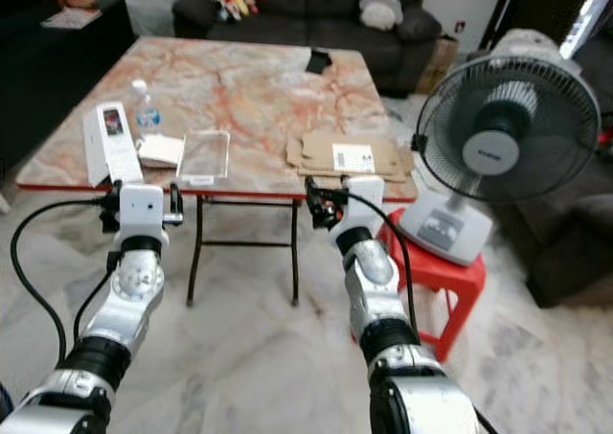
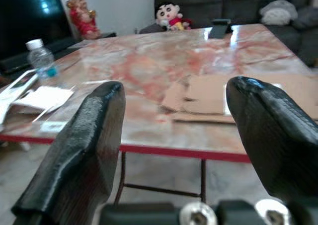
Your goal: Picking trash to rubbish bin
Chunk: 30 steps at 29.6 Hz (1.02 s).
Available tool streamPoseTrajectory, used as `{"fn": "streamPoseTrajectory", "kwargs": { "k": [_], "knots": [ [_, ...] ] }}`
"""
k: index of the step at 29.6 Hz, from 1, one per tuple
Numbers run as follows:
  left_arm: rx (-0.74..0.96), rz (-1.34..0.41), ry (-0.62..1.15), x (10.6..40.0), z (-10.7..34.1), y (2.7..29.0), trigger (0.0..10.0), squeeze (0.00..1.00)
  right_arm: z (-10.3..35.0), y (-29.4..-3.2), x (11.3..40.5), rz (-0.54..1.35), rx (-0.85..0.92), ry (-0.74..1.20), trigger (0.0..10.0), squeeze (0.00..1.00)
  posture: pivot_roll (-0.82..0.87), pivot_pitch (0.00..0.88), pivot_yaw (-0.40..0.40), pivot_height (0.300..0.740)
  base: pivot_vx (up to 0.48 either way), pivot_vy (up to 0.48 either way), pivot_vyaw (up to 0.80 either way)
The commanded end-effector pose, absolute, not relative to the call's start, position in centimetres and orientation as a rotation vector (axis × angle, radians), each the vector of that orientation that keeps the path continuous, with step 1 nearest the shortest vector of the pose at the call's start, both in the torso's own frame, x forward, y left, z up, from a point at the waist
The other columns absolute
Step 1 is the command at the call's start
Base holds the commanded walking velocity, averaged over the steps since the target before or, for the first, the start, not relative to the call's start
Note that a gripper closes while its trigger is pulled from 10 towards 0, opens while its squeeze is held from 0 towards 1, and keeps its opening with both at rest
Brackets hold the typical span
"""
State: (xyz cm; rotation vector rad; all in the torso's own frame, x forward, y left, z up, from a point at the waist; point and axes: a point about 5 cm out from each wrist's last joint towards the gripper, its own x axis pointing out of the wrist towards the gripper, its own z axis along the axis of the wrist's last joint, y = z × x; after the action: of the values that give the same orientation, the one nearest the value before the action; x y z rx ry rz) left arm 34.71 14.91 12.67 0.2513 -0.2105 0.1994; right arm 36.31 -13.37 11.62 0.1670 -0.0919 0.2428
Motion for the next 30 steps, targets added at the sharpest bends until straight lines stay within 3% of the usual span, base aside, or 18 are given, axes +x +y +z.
{"fn": "streamPoseTrajectory", "kwargs": {
  "k": [1, 30],
  "knots": [
    [0.268, 0.213, -0.237, 34.94, 13.52, 15.52, 10.0, 0.00, 12.50, -12.98, 36.63, 0.251, 0.182, -0.122, 10.0, 0.00, -0.08, 0.000, -0.093, 0.740, 0.330, 0.000, 0.00],
    [0.267, 0.187, -0.240, 35.08, 13.63, 15.03, 10.0, 0.00, 12.81, -12.64, 36.81, 0.272, 0.158, -0.125, 10.0, 0.00, -0.08, 0.000, -0.090, 0.740, 0.330, 0.000, 0.10]
  ]
}}
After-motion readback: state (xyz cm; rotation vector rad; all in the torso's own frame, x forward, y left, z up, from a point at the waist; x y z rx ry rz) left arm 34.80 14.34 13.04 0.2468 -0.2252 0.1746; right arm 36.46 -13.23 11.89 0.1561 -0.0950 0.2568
